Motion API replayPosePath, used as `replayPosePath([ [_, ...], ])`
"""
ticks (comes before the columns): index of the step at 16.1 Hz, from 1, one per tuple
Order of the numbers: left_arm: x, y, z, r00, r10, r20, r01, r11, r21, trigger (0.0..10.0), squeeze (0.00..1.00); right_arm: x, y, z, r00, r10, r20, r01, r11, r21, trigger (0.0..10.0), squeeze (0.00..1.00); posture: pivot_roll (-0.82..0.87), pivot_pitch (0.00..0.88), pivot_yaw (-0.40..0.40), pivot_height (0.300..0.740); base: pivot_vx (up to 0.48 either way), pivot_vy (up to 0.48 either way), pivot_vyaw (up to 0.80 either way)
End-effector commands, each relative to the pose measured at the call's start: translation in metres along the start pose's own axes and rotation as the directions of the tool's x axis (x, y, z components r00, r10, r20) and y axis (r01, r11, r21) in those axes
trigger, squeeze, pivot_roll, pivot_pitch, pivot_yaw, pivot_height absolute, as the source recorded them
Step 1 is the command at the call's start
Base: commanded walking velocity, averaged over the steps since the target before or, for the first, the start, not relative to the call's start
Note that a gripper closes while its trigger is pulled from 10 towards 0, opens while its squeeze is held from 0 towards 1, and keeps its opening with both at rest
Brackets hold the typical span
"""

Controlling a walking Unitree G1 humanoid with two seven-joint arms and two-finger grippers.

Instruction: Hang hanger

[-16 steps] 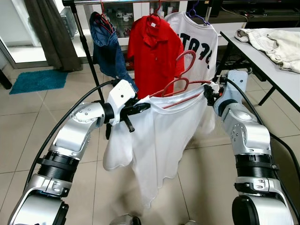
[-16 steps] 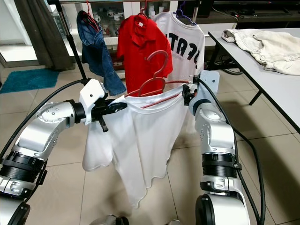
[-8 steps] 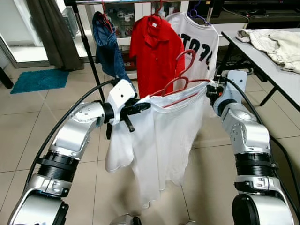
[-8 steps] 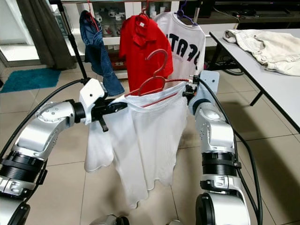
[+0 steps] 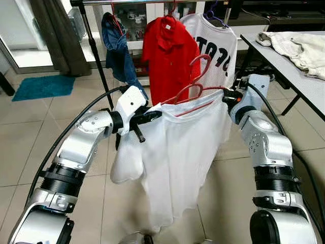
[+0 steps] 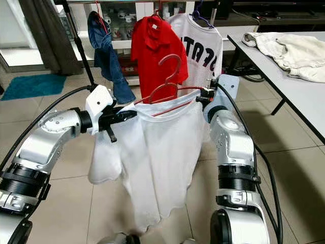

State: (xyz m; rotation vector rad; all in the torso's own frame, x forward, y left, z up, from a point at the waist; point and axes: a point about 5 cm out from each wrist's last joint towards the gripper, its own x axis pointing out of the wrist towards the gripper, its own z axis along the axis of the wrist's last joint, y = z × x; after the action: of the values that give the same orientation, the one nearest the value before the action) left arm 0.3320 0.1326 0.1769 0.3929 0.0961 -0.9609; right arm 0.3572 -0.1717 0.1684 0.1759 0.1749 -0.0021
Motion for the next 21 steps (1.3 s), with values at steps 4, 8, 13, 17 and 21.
replayPosePath([
  [4, 0.001, 0.003, 0.015, 0.999, 0.004, 0.043, -0.005, 0.999, 0.039, 0.0, 0.0, 0.001, 0.004, -0.005, 0.999, 0.007, -0.042, -0.008, 1.0, -0.028, 10.0, 0.0, -0.12, 0.0, 0.026, 0.74, 0.0, 0.0, 0.0],
  [8, 0.001, -0.001, 0.016, 0.999, -0.008, 0.051, 0.006, 0.999, 0.032, 0.0, 0.0, 0.002, 0.007, -0.007, 0.998, 0.029, -0.05, -0.029, 0.999, 0.014, 10.0, 0.0, -0.12, 0.0, 0.026, 0.74, 0.0, 0.0, 0.0],
  [13, 0.001, -0.003, 0.017, 0.998, -0.028, 0.06, 0.026, 0.999, 0.032, 0.0, 0.0, 0.004, 0.008, -0.009, 0.997, 0.034, -0.069, -0.033, 0.999, 0.009, 10.0, 0.0, -0.12, 0.0, 0.024, 0.74, 0.0, 0.0, 0.0],
  [17, 0.0, -0.004, 0.017, 0.998, -0.033, 0.058, 0.031, 0.999, 0.032, 0.0, 0.0, 0.005, 0.004, -0.009, 0.998, 0.022, -0.064, -0.021, 1.0, 0.022, 2.2, 0.0, -0.11, 0.0, 0.025, 0.74, 0.0, 0.0, 0.0],
  [21, 0.0, -0.004, 0.017, 0.998, -0.034, 0.056, 0.033, 0.999, 0.032, 0.0, 0.0, 0.004, 0.002, -0.009, 0.998, 0.021, -0.058, -0.019, 0.999, 0.028, 0.0, 0.0, -0.12, 0.0, 0.026, 0.74, 0.0, 0.0, 0.0],
])
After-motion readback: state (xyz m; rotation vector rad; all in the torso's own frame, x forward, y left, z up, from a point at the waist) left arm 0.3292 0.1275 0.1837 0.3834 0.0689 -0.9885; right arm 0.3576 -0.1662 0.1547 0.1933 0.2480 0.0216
